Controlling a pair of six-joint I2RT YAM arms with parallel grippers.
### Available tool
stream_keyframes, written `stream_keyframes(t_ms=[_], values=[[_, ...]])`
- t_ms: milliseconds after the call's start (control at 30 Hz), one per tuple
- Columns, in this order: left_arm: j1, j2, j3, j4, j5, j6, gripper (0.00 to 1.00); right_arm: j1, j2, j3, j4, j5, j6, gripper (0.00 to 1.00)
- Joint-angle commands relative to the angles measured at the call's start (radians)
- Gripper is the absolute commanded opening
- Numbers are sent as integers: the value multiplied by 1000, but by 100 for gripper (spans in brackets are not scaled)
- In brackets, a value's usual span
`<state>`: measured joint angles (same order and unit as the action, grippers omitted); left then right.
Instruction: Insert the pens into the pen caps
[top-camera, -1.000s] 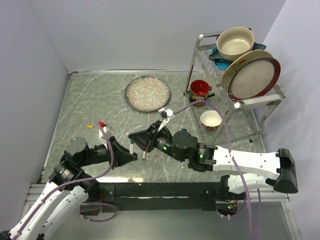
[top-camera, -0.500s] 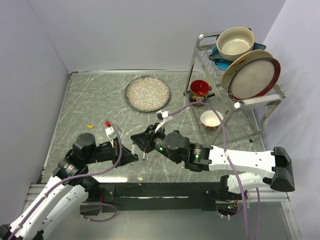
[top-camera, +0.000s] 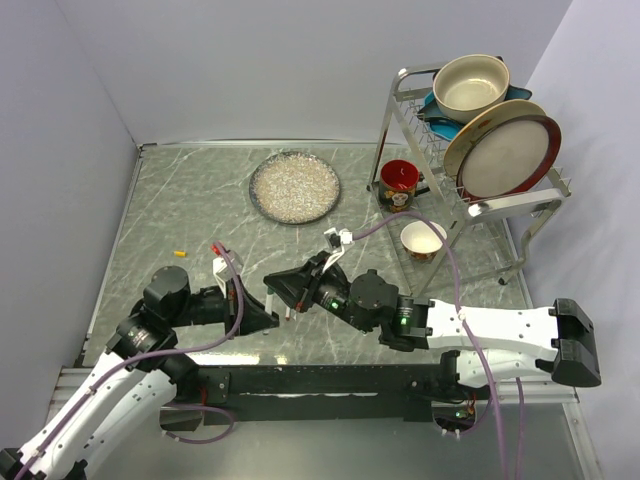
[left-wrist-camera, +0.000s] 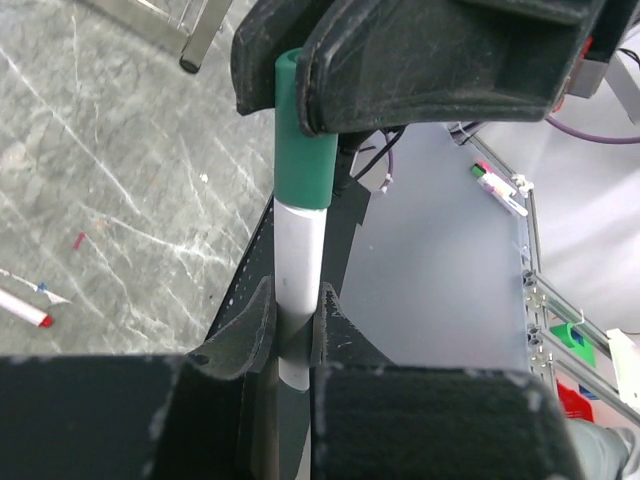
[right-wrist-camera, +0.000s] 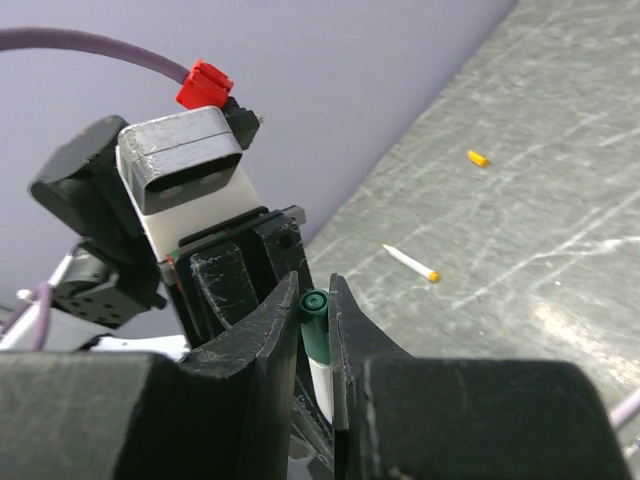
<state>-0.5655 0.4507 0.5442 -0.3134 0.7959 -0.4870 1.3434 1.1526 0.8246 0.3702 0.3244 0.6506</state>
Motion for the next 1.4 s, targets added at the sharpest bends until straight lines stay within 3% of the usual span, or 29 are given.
stream_keyframes(t_ms=[0,200,333,767,1067,1233,1367], values=[[32,23,69,317,-224,-7,1,146,53,-38,-235,-369,81,0],[32,48,102,254,-261,39,1,174,94,2,-316,-361,107,0],[32,69,111,250,-313,41,1,210,122,62,-448,-247,127,0],[59,77,86,306,-295,4,1,287,171,86,-528,-137,147,0],[84,108,129,254,-204,93,1,313,197,104,-563,-208,83,0],[98,97,105,270,-207,85,1,316,187,96,-629,-203,66,0],[125,108,92,304,-187,56,1,318,194,87,-581,-226,99,0]])
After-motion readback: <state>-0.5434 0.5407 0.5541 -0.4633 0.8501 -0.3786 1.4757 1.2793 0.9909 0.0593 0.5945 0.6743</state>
